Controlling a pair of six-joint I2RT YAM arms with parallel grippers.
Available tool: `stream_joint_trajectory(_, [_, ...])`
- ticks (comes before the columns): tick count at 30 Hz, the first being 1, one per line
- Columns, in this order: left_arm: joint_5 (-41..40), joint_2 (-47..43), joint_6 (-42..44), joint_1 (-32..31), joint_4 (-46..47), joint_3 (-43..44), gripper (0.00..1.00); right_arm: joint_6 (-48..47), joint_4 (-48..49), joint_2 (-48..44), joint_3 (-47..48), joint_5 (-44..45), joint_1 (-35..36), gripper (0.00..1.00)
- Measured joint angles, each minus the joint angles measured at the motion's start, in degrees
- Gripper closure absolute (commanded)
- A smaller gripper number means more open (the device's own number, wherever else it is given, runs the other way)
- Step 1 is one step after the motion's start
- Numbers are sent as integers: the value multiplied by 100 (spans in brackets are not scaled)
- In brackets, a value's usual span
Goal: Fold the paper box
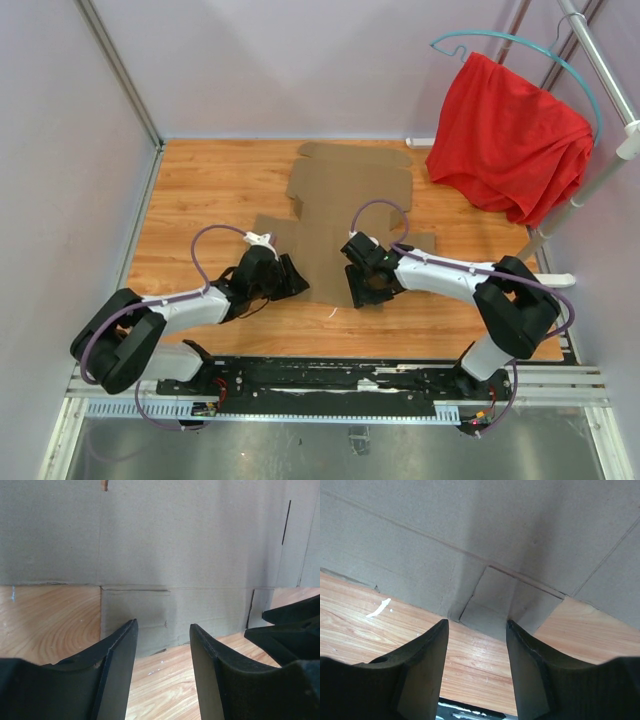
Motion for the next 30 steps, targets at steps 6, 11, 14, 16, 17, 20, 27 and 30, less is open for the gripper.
stream_joint_trajectory(6, [-2,-474,-50,-2,-273,-195,47,-17,42,-96,0,81,9,49])
stream_joint_trajectory(11, [-70,-1250,-120,-22,-807,-319,47,-61,-11,-494,0,164,11,34])
stream_joint_trajectory(14, [-153,-1790,-166,-44,-1137,-323,46,-90,-94,-822,0,271,13,21])
stream_joint_trajectory(16, [-258,-2124,-184,-46,-1375,-321,45,-94,-170,-1014,2,396,15,16])
stream_joint_trajectory(17, [-337,-2271,-179,-48,-1517,-310,44,-94,-219,-1086,4,455,17,15])
stream_joint_trajectory(20, [-619,-2505,-118,-48,-2004,-162,42,-98,-483,-1290,57,780,22,9])
stream_joint_trajectory(27, [-1318,-2529,236,-52,-2898,822,40,-348,-979,-1364,470,1248,-413,8])
stream_joint_trajectory(30, [-1626,-2505,420,-55,-3016,1244,39,-568,-994,-1346,662,1261,-1056,8])
